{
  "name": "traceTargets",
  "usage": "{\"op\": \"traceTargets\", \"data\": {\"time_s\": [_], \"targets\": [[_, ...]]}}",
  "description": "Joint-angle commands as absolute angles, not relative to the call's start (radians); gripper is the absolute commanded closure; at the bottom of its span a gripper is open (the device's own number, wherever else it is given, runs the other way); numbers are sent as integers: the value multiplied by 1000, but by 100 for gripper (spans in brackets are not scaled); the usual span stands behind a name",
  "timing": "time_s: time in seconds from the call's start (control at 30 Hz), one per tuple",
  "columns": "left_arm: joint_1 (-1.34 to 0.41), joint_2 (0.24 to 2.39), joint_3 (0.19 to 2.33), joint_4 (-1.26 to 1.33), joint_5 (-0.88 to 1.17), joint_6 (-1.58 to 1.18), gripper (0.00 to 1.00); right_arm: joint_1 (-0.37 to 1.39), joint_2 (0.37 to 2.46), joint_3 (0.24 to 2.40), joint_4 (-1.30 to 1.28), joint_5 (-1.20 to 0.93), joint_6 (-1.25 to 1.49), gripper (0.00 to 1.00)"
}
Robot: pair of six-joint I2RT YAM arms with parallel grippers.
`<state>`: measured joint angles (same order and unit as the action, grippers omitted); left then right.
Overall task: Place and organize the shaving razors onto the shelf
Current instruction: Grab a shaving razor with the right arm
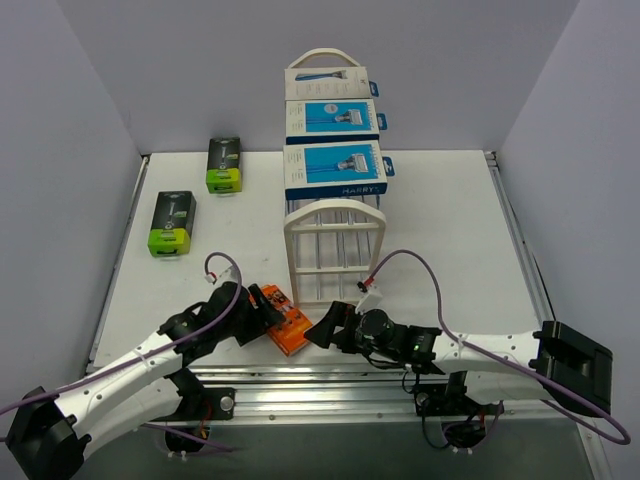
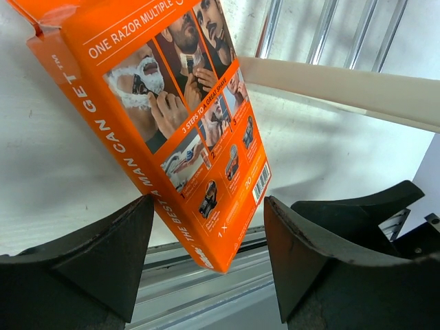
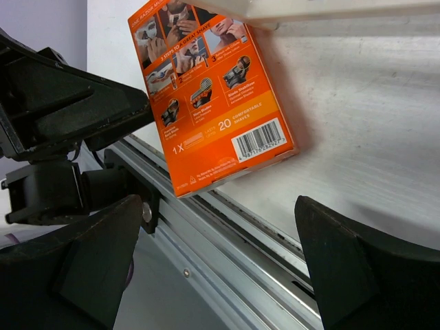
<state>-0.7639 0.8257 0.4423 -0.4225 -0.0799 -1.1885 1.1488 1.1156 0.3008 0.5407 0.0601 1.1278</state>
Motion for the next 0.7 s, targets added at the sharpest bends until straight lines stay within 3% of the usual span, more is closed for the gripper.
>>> {"op": "traceTargets", "data": {"time_s": [0.0,0.47,0.67], "targets": [[-776,825,488,-334,-98,-1215,27,1178,1150,298,627,120,1221,11],[-801,856,555,-290,-115,-1200,27,1242,1066,295,592,196,1294,6],[-813,882,557,-253,-112,-1206,26,1276,1115,245,705,225,1419,5]]}}
